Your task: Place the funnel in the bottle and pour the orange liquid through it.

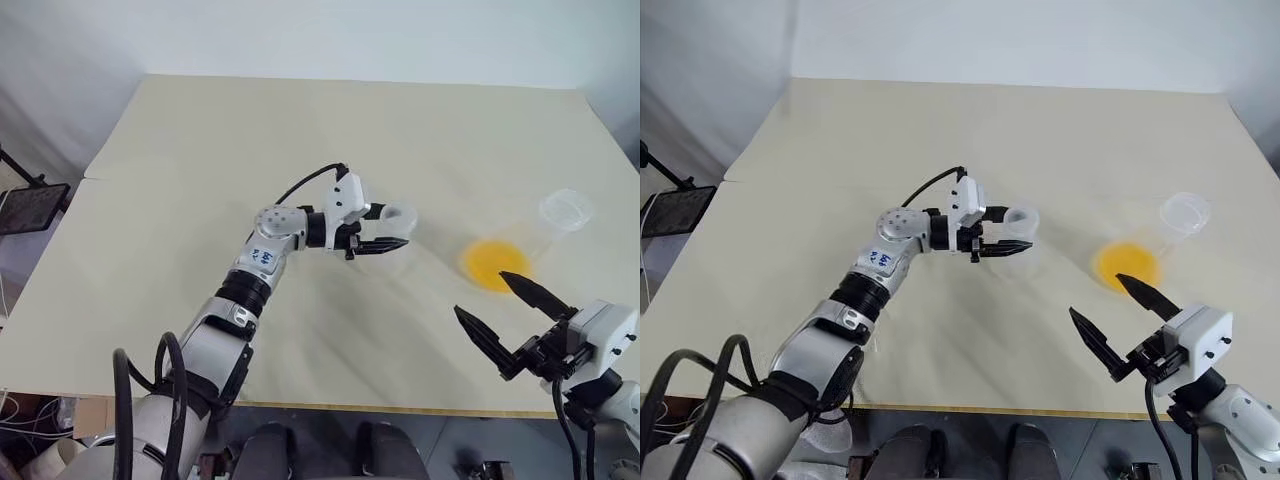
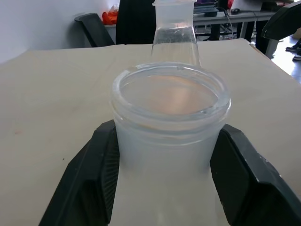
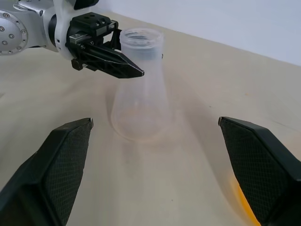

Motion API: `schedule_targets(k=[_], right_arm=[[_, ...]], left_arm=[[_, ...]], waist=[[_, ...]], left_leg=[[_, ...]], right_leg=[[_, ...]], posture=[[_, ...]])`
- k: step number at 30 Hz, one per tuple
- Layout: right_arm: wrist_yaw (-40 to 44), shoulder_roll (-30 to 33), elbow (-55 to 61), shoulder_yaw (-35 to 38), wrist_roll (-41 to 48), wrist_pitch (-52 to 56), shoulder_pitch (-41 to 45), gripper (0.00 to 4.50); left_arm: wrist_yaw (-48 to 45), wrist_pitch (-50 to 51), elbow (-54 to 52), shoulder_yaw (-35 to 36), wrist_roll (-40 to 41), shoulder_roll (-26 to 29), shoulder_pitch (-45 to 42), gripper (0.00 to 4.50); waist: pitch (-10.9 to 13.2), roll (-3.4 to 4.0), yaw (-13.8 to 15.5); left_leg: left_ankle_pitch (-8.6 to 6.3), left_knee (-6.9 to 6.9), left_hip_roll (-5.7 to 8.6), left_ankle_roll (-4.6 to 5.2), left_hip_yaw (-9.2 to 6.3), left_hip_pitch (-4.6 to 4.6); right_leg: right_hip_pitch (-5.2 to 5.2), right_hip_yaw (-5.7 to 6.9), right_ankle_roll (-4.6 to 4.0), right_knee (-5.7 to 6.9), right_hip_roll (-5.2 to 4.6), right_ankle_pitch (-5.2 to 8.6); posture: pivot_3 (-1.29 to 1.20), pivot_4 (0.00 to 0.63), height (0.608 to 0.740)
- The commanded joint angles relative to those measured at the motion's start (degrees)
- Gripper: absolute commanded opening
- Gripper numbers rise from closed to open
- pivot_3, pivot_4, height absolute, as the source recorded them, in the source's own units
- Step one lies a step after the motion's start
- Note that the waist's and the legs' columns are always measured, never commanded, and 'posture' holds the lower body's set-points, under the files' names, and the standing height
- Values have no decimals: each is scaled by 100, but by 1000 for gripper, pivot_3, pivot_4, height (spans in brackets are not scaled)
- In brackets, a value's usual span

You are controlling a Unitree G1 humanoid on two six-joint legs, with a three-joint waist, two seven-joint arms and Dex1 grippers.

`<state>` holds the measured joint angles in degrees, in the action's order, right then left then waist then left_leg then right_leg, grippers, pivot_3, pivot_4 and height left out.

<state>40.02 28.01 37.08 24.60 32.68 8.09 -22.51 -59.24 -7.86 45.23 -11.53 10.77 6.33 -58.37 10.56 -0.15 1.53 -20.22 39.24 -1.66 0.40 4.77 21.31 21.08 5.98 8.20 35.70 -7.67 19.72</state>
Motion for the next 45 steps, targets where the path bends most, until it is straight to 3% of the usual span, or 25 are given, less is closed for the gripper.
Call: schedule_targets(k=[1,3,19,26,31,35,40,42,45], right_arm=[[-26,69,95,-92,38,-34,173,4500],[16,103,4,-151,25,-49,269,4500],[213,219,-622,-657,-55,-109,1172,4500],[594,449,-773,-1031,75,59,1728,4500],[1237,648,-1229,-1501,190,215,2463,4500],[1770,681,-1534,-1893,196,250,2963,4500],[2379,663,-1755,-2331,188,278,3444,4500],[2543,659,-1828,-2441,146,244,3543,4500],[2910,598,-2001,-2744,23,96,3753,4500]], left_arm=[[-280,303,-205,148,136,-18,-63,3976],[-315,383,-262,292,204,36,-70,4462],[-481,569,-1295,847,281,998,683,4462],[-370,375,-2210,1719,752,1852,1415,4462],[130,1225,-3966,2835,1309,2766,3185,4462],[725,1700,-5223,3702,1613,2900,4850,4462],[1411,1947,-6490,4785,1921,2398,7004,4462],[1542,1971,-6708,4993,1995,2259,7475,4462],[1472,1661,-6753,5519,2037,1636,8859,4462]], waist=[[0,0,-7],[0,0,-6],[0,1,-7],[-1,1,-123],[-1,1,-263],[-1,1,-291],[-1,-2,-244],[-2,-3,-208],[-5,-3,-209]], left_leg=[[0,0,0,0,1,0],[0,0,0,0,1,-1],[0,10,0,0,-4,10],[1,9,-7,0,0,10],[0,4,-12,0,-40,2],[0,3,-18,0,-64,0],[-4,8,-11,9,-90,-7],[-5,11,-12,12,-93,-10],[-9,15,-12,17,-96,-18]], right_leg=[[0,0,0,0,0,0],[0,-1,0,1,0,0],[15,-1,0,18,-3,0],[27,-5,0,28,-1,0],[26,-7,-2,33,-6,-1],[15,2,-2,35,-21,-1],[-16,16,-2,26,-47,-1],[-26,19,-2,16,-48,-1],[-41,24,-2,2,-50,-1]], posture=[[0,150,740],[0,150,740],[0,150,740],[0,150,740],[0,150,740],[0,150,740],[0,150,740],[0,150,740],[0,150,740]])
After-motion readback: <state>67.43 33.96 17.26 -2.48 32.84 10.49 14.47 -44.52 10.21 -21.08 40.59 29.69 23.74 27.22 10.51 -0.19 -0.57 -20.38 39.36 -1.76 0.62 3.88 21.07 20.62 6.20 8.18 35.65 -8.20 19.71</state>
